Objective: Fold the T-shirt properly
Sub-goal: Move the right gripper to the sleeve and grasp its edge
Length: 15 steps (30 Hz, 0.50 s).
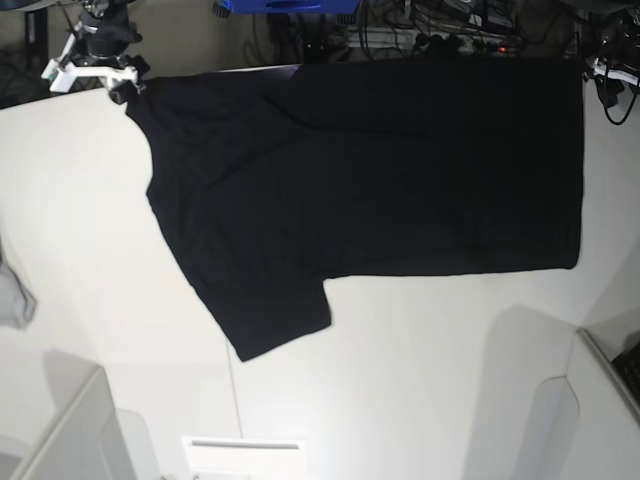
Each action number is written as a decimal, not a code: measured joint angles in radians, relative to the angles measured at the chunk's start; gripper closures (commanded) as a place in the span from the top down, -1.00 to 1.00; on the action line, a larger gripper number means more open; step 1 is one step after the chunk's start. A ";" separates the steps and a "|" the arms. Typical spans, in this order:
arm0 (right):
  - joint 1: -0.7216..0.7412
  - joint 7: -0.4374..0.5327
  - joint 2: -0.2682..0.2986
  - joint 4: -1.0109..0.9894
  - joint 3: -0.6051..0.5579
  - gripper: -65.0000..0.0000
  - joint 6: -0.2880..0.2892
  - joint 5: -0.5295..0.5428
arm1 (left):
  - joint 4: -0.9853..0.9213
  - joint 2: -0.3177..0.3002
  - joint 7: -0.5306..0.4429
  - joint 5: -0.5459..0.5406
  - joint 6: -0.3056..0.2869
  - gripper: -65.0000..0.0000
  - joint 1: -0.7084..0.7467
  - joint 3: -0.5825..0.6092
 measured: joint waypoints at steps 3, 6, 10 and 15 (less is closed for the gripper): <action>0.063 -0.016 0.023 -0.009 0.032 -0.09 0.004 0.000 | 0.046 -0.001 0.005 0.002 -0.001 0.18 -0.022 0.010; 0.157 -0.034 0.115 -0.015 0.030 -0.10 0.101 0.001 | 0.062 -0.005 0.005 0.008 0.000 -0.14 -0.067 0.012; 0.283 -0.183 0.130 -0.021 0.011 -0.10 0.099 -0.004 | 0.070 -0.037 0.013 0.017 0.000 -1.00 -0.094 0.072; 0.460 -0.324 0.133 -0.069 0.008 -0.09 0.105 -0.006 | 0.069 -0.075 0.004 0.017 0.001 -1.00 -0.097 0.160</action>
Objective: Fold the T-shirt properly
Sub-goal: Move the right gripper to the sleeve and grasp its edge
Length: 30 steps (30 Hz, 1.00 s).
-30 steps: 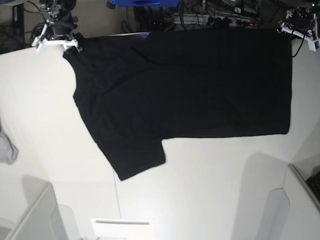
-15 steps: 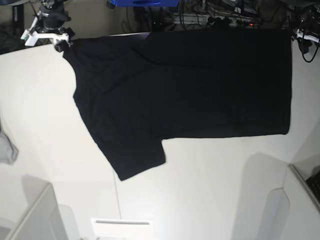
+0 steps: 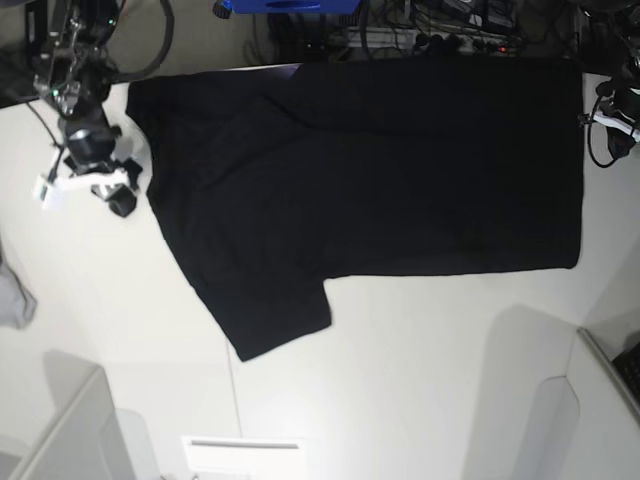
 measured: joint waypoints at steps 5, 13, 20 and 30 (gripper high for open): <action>0.170 -0.133 -0.003 -0.098 -0.001 -0.09 0.060 0.003 | -0.003 -0.011 -0.004 -0.003 -0.001 -1.00 -0.050 0.031; 0.379 -0.166 0.020 -0.299 -0.062 -0.09 0.125 -0.006 | -0.003 -0.035 0.004 0.192 -0.001 -1.00 -0.141 0.124; 0.564 -0.158 0.053 -0.541 -0.204 0.09 0.137 -0.003 | -0.071 -0.037 0.002 0.271 -0.016 -1.00 -0.209 0.220; 0.797 -0.117 0.053 -0.953 -0.333 0.22 0.239 -0.008 | -0.144 -0.040 0.004 0.275 -0.016 -1.00 -0.233 0.214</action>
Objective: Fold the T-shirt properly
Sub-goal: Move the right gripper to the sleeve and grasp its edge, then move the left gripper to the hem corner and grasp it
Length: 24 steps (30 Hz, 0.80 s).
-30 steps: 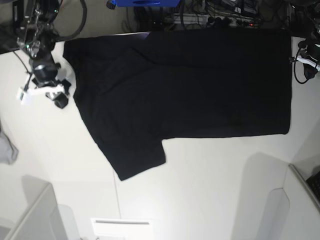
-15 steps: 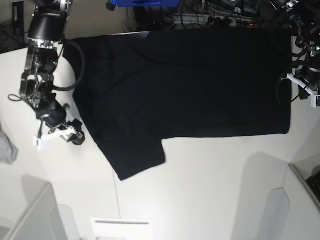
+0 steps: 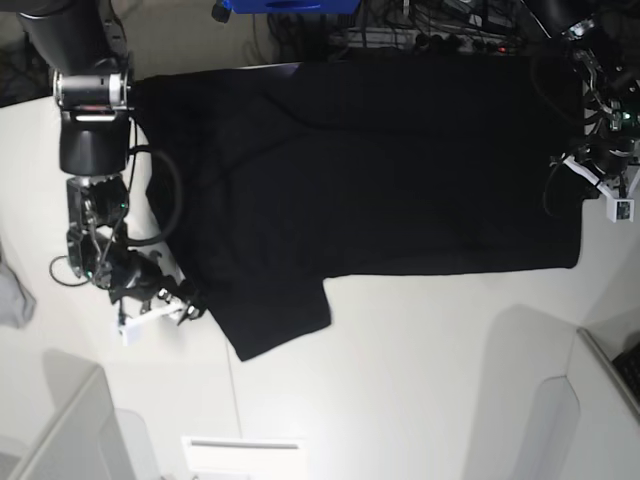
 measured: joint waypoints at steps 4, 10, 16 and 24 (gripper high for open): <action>0.068 0.087 0.004 -0.132 -0.078 0.22 0.021 0.003 | -0.001 0.000 -0.002 -0.003 0.000 -1.00 0.000 -0.002; 0.150 0.204 0.002 -0.299 -0.203 0.22 0.062 0.007 | -0.001 0.000 -0.002 -0.002 0.000 -1.00 0.003 -0.003; 0.183 0.234 0.000 -0.348 -0.276 0.22 0.092 0.007 | -0.001 0.000 -0.002 0.000 0.000 -1.00 0.002 -0.003; 0.185 0.238 -0.031 -0.345 -0.312 0.03 0.095 0.007 | -0.002 0.000 -0.003 0.000 0.000 -1.00 0.000 -0.003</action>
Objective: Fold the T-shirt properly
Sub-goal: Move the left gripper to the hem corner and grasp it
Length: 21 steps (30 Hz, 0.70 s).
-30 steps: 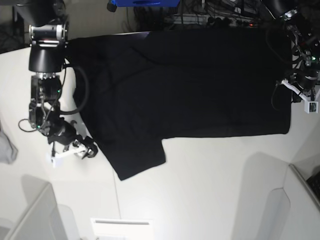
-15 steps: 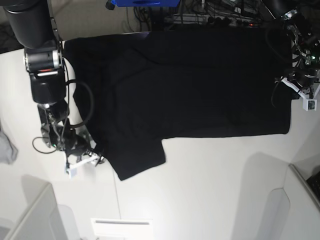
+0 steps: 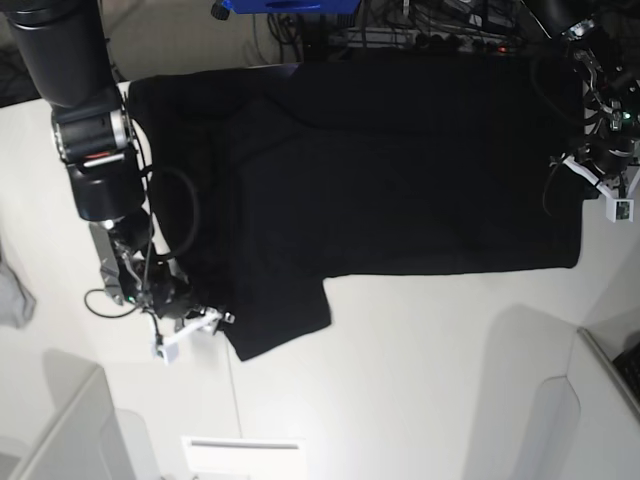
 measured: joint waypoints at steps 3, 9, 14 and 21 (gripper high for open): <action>0.006 0.004 0.001 0.001 -0.050 0.01 0.001 0.000 | 0.000 -0.001 0.000 0.000 0.000 -1.00 0.000 0.000; 0.004 0.046 -0.001 -0.004 -0.060 0.00 0.001 0.001 | -0.056 -0.019 0.000 0.001 0.000 -1.00 -0.003 0.000; 0.002 0.045 0.002 -0.006 -0.060 -0.37 0.001 0.003 | -0.080 -0.021 -0.001 0.000 0.015 -1.00 -0.002 0.000; -0.003 0.031 -0.001 -0.007 -0.063 -1.00 0.001 0.004 | -0.080 -0.022 0.003 0.000 0.014 -1.00 -0.030 0.000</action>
